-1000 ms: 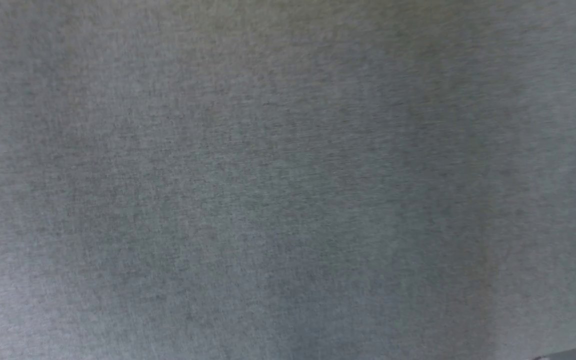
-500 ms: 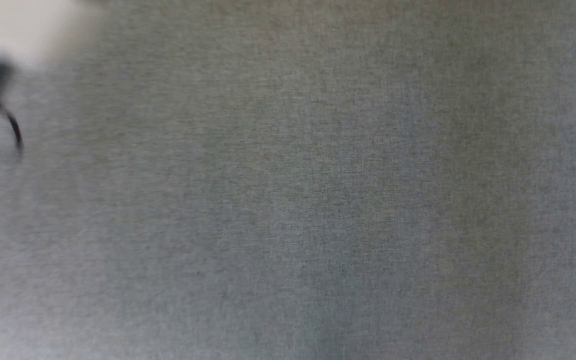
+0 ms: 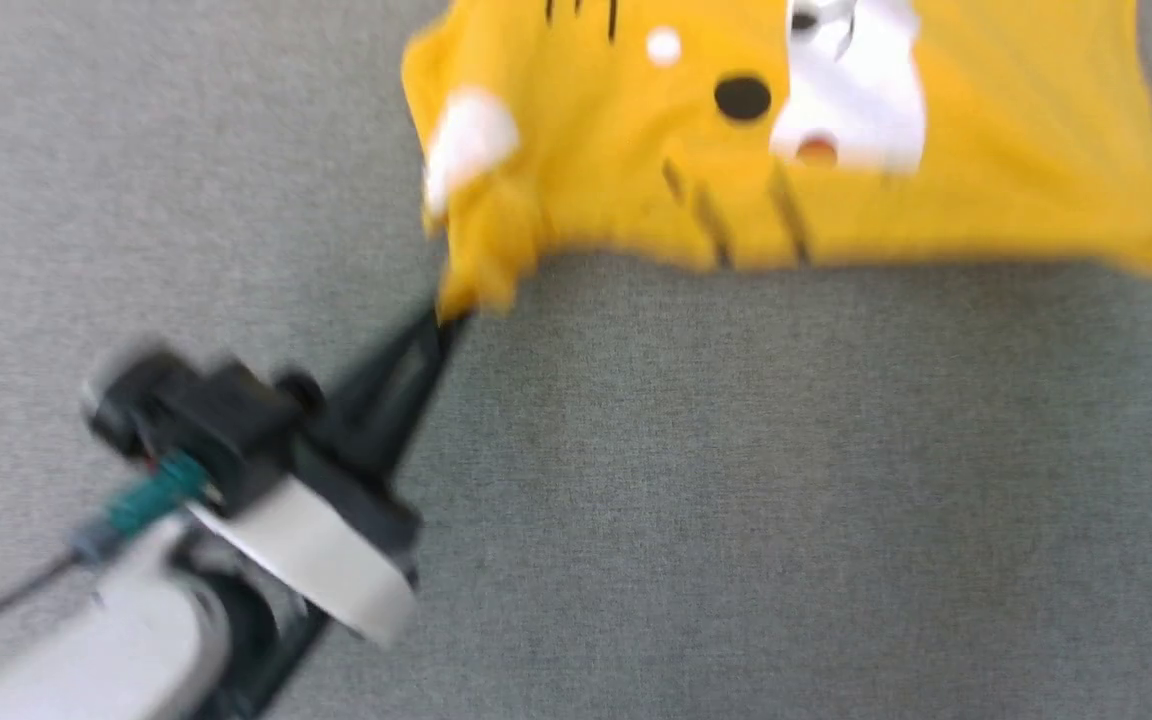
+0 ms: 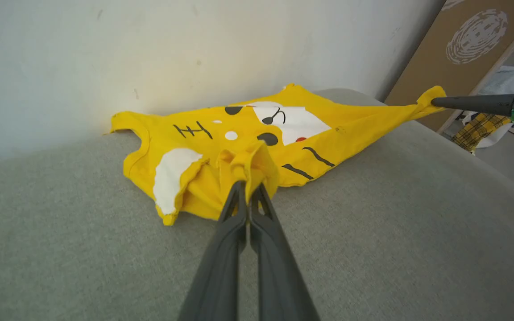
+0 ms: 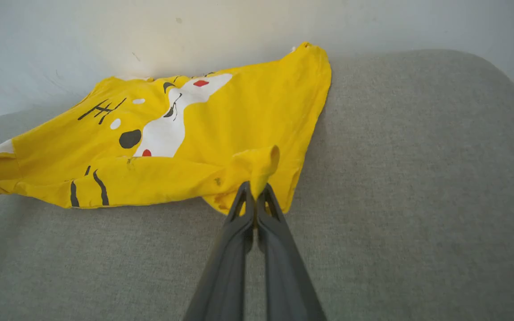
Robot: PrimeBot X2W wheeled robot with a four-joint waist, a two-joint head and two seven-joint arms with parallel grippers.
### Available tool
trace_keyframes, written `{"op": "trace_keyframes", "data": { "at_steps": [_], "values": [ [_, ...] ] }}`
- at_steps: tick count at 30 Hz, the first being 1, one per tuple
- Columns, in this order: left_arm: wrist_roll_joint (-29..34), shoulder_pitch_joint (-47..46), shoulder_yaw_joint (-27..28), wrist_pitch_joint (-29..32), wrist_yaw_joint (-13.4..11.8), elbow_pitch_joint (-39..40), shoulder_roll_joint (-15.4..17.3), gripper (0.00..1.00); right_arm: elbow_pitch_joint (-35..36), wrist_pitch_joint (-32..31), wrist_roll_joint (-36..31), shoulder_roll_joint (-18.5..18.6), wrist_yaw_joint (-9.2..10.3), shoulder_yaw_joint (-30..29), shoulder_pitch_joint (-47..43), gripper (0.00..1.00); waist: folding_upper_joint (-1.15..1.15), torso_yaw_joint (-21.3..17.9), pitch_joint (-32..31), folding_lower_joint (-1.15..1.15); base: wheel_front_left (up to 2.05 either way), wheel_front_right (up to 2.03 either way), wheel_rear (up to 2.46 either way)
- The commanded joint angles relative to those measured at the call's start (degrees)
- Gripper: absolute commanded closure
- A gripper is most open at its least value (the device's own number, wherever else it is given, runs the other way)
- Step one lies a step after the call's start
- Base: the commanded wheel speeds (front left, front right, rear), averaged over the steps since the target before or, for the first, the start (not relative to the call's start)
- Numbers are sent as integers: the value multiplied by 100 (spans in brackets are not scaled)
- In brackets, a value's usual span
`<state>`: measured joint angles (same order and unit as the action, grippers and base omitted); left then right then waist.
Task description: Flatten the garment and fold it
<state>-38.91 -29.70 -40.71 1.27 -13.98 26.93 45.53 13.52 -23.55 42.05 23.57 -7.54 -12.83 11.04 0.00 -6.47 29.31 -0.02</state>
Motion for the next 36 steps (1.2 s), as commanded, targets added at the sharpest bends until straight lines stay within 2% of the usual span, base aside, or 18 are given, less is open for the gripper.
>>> {"op": "trace_keyframes", "data": {
  "at_steps": [1, 5, 12, 17, 27, 31, 36],
  "values": [
    [-129, 393, -149, 23, -112, -39, 25, 100, -27, -68, 58, -31, 5, 18, -339, 100, 0, 28, -433, 2, 0, 0, 0],
    [-444, 1033, -389, 274, -341, -159, 67, 100, -190, -237, 139, 9, 5, 191, -1017, 100, 0, 45, -686, 2, 0, 0, 0],
    [-1156, 1972, -770, 809, -551, -343, 178, 100, -395, -540, 138, 346, 5, 654, -1927, 100, 0, 28, -1030, 2, 0, 0, 0],
    [-1649, 2526, -910, 988, -662, -480, 166, 100, -632, -1047, 136, 521, 5, 802, -2462, 100, 0, 22, -1258, 2, 0, 0, 0],
    [-2282, 3275, -971, 1033, -708, -316, 307, 100, -623, -2164, 161, 399, 5, 363, -3318, 100, 0, 166, -1664, 2, 0, 0, 0],
    [-2340, 3402, -927, 958, -746, -228, 382, 100, -468, -2293, 123, 324, 5, 189, -3466, 100, 0, 225, -1779, 2, 0, 0, 0],
    [-2065, 3322, -646, 535, -877, -80, 536, 100, -117, -2058, -4, 179, 5, -80, -3421, 100, 0, 283, -1875, 2, 0, 0, 0]
  ]
}}
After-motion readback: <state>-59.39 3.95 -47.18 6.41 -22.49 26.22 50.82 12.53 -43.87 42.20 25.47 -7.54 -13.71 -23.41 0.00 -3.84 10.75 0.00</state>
